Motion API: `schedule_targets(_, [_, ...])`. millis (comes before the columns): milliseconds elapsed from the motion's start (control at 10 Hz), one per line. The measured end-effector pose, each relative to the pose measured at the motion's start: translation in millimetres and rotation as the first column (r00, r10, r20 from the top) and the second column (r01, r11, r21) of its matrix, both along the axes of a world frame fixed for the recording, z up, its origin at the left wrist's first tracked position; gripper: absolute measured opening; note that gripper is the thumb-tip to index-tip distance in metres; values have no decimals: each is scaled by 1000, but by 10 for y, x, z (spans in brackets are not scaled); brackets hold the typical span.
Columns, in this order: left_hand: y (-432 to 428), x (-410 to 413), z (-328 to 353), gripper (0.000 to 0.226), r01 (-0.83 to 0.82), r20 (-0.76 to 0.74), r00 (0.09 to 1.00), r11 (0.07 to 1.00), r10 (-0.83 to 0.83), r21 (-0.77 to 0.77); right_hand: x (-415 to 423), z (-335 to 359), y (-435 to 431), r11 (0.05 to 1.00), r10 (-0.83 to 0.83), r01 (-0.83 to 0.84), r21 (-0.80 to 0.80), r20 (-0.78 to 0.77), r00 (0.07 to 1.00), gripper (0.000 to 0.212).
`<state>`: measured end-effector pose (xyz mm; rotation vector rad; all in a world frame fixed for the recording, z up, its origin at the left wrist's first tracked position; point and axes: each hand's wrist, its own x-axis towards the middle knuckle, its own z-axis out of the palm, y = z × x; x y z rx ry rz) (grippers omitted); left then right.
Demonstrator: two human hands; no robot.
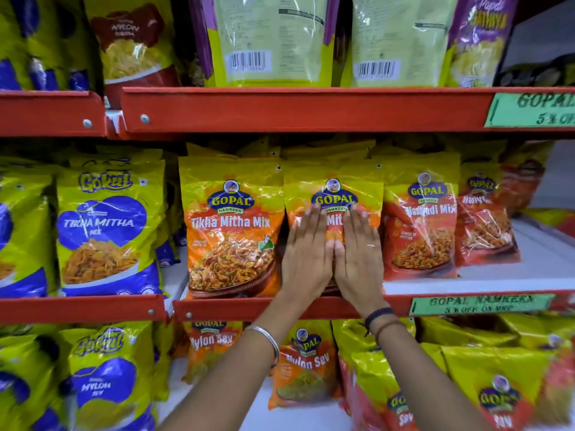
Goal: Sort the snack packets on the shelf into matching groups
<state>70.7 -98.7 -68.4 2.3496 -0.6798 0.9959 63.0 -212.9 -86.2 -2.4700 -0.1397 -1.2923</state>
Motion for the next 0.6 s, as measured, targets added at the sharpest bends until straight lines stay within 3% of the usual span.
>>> schedule_targets(300, [-7, 106, -77, 61, -54, -57, 997, 998, 56, 45, 35, 48, 4, 994, -91, 85, -66, -104, 990, 62])
schedule_targets(400, [105, -65, 8, 60, -10, -59, 998, 998, 14, 58, -156, 101, 87, 998, -65, 68, 18, -155, 986, 62])
schedule_targets(600, [723, -569, 662, 61, 31, 206, 978, 977, 14, -213, -742, 762, 743, 983, 123, -145, 114, 180, 976, 58])
